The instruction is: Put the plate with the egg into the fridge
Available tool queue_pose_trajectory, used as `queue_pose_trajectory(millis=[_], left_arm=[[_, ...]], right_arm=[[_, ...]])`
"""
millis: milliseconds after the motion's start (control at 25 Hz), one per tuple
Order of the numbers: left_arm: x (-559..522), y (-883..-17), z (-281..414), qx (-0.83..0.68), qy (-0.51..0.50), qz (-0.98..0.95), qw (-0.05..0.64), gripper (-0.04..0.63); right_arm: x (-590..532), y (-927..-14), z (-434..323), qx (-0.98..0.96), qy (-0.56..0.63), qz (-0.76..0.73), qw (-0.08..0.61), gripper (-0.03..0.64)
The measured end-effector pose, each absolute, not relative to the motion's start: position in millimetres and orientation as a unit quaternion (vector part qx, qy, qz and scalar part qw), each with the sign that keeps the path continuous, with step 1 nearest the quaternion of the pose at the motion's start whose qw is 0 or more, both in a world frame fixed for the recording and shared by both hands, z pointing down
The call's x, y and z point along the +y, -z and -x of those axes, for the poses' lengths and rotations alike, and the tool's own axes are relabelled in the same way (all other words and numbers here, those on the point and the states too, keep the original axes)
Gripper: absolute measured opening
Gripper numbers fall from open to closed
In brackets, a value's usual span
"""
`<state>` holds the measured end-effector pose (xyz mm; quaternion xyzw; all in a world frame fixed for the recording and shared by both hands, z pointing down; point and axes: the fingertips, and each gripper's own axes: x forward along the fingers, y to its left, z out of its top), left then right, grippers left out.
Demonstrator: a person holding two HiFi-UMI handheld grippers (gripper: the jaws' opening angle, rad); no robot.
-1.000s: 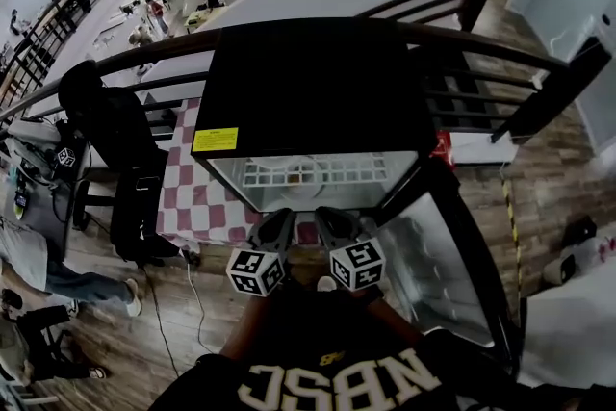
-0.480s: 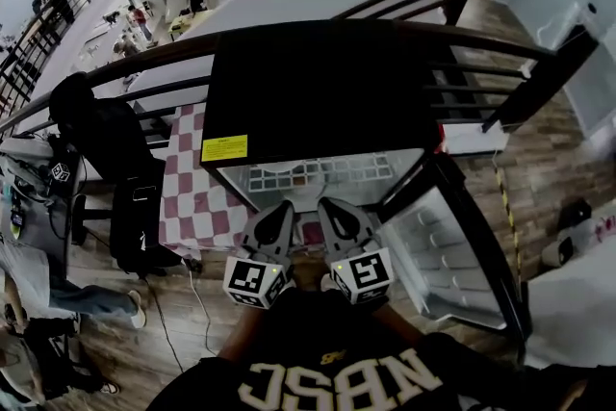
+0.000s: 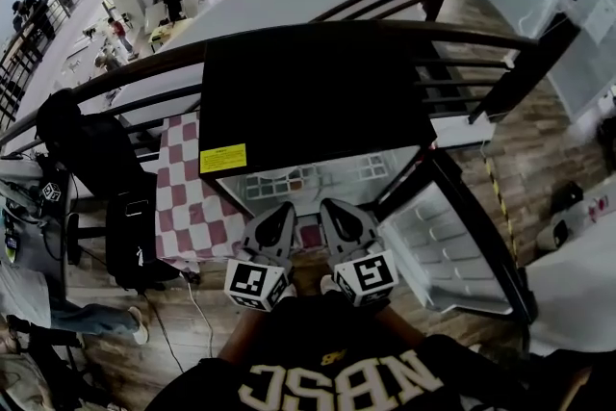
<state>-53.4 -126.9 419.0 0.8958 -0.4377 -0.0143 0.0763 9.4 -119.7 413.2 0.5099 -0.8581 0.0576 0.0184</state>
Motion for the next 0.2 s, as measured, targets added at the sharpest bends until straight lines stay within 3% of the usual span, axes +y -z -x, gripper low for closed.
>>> queue_pose_trajectory(millis=[200], left_arm=[[-125.0, -436.6, 53.8, -0.424, 0.001, -0.901, 0.096, 0.021]], right_arm=[[-125.2, -448.9, -8.2, -0.850, -0.116, -0.514, 0.031, 0.023]])
